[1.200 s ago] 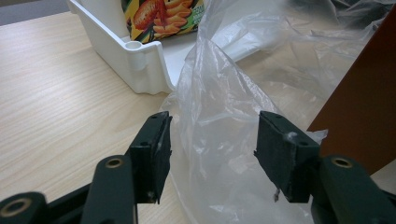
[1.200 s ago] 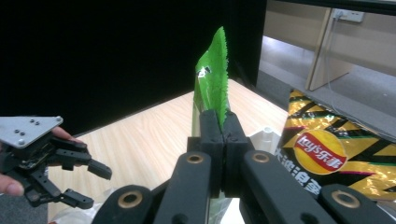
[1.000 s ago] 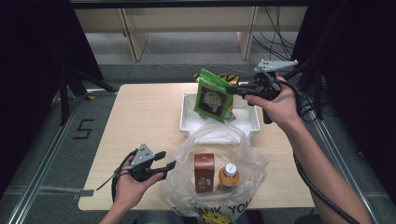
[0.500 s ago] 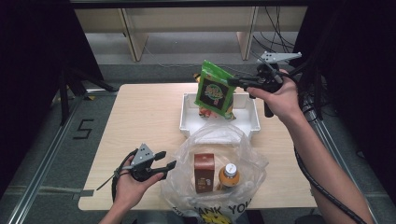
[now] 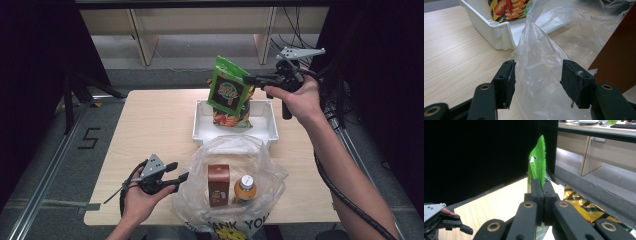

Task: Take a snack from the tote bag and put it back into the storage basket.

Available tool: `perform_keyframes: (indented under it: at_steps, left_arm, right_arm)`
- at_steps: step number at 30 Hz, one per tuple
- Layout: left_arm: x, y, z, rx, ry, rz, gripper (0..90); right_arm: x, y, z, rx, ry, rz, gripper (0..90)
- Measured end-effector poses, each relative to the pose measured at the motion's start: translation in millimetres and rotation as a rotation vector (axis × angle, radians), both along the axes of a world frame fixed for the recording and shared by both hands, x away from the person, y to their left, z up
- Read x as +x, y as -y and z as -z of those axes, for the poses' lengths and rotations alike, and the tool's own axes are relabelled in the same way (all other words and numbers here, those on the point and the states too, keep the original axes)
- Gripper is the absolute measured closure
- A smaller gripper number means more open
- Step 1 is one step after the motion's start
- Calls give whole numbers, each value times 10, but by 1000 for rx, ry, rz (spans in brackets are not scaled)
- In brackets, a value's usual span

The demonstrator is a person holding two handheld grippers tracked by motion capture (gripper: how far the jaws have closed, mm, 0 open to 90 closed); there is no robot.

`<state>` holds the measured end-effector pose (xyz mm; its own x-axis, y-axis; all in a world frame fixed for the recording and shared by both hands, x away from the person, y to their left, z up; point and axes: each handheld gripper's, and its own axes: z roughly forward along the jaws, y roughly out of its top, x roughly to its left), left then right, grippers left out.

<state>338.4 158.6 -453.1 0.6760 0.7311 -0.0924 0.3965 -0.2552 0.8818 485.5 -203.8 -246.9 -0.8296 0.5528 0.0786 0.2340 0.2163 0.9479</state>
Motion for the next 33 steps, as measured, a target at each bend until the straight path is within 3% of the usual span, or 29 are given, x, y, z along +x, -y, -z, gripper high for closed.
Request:
perform_keyframes:
  at_steps: [5,6,15,17,18,21,27,28,29,32,33]
  left_arm:
    - [3,-7,0,-5,-2,-6,441]
    - [4,-10,0,-2,1,-4,442]
    - [1,-4,1,-3,-1,-3,442]
    - [0,-7,2,0,-1,-2,442]
    - [1,-6,3,0,-1,-2,441]
    - [-3,1,8,-5,-8,-1,441]
    - [2,-7,8,7,0,8,442]
    - [2,-8,8,7,0,9,441]
    - [-5,-2,12,-1,-10,-1,442]
    - [-7,-4,18,-3,-12,-3,441]
    - [-6,-6,18,-4,-12,-3,441]
  right_arm:
    - [61,4,51,-8,3,11,900]
    - [60,1,70,-8,-22,15,900]
    - [185,37,314,-17,-82,36,900]
    - [220,47,349,-29,-67,42,900]
    - [224,42,366,-18,-93,48,900]
    - [269,55,419,-32,-79,49,900]
    - [366,59,548,-39,-99,61,900]
    - [365,51,565,-30,-128,72,900]
    - [399,56,597,-43,-101,68,900]
    - [425,37,653,-49,-136,74,900]
    - [445,40,675,-56,-126,67,900]
